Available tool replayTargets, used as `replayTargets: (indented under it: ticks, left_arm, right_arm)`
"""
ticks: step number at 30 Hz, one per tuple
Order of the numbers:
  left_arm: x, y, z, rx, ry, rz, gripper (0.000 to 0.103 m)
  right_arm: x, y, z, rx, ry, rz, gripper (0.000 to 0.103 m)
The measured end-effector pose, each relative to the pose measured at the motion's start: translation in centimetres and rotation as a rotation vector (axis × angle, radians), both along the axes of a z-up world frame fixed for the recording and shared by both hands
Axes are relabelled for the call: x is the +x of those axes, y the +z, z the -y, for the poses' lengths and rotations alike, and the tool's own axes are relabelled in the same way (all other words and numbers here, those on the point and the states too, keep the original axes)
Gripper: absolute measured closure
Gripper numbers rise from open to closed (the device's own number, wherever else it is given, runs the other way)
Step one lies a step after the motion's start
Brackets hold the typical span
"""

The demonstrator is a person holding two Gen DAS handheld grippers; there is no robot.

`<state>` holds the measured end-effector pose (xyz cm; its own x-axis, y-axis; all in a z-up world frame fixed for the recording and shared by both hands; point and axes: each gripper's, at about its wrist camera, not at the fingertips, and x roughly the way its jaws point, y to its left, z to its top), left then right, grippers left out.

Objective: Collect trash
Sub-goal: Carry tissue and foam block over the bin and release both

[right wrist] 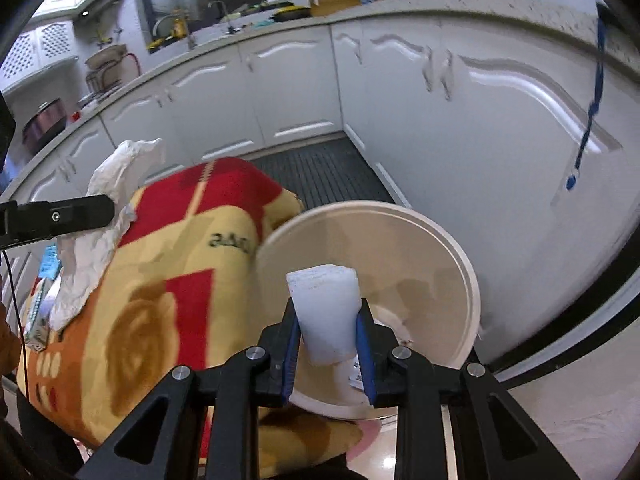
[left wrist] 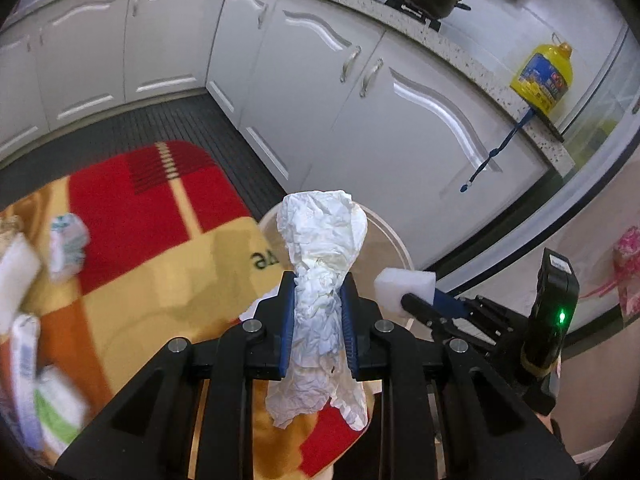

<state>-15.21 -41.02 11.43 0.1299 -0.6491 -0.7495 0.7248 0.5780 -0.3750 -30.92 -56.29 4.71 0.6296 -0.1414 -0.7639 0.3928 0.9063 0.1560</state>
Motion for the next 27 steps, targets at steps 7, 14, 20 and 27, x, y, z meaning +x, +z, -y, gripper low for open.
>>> replayTargets:
  ticks: [7, 14, 20, 27]
  left_arm:
    - [0.3, -2.3, 3.0, 0.011, -0.003, -0.035, 0.084]
    - [0.2, -3.6, 4.9, 0.027, 0.006, -0.010, 0.082]
    - [0.2, -4.0, 5.6, 0.021, -0.004, -0.015, 0.066]
    - [0.4, -4.3, 5.3, 0.026, 0.019, -0.023, 0.045]
  right_arm:
    - [0.4, -2.3, 1.4, 0.011, -0.027, -0.034, 0.078]
    - [0.5, -4.5, 2.6, 0.032, -0.061, -0.073, 0.077]
    - [1.1, -6.1, 3.3, 0.040, -0.093, -0.105, 0.070]
    - [0.9, -6.2, 3.8, 0.052, -0.126, -0.103, 0.053]
